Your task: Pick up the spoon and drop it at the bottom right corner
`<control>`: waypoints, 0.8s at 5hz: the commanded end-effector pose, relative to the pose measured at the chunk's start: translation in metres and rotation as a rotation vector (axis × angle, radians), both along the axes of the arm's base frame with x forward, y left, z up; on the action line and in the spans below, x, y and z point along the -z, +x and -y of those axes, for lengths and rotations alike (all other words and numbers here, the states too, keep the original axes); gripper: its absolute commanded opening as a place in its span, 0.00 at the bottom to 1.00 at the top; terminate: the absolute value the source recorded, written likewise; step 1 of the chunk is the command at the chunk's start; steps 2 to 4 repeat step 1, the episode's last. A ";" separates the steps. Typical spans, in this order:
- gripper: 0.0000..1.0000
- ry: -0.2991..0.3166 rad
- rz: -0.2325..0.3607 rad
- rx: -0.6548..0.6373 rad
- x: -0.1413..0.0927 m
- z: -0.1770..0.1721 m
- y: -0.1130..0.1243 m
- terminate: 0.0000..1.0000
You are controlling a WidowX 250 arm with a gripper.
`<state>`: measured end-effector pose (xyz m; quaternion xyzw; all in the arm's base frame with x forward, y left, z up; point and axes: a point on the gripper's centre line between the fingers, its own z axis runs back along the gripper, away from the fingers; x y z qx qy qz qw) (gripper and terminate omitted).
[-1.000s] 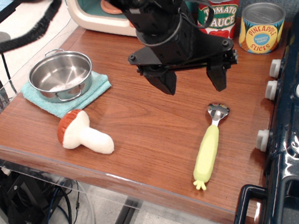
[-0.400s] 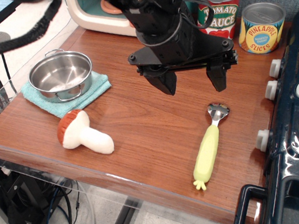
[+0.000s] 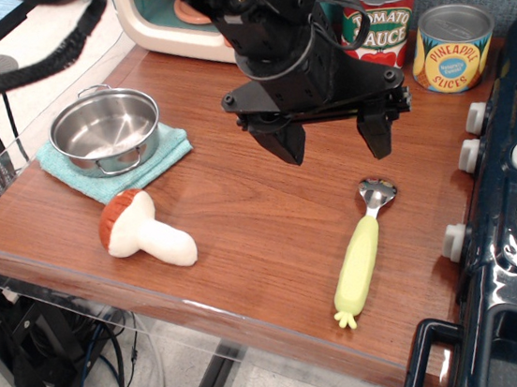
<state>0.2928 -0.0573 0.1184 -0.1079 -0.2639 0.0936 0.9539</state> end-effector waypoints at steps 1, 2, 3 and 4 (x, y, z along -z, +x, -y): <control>1.00 -0.010 0.039 -0.003 -0.009 -0.028 -0.003 1.00; 1.00 -0.010 0.039 -0.003 -0.009 -0.028 -0.003 1.00; 1.00 -0.010 0.039 -0.003 -0.009 -0.028 -0.003 1.00; 1.00 -0.010 0.039 -0.003 -0.009 -0.028 -0.003 1.00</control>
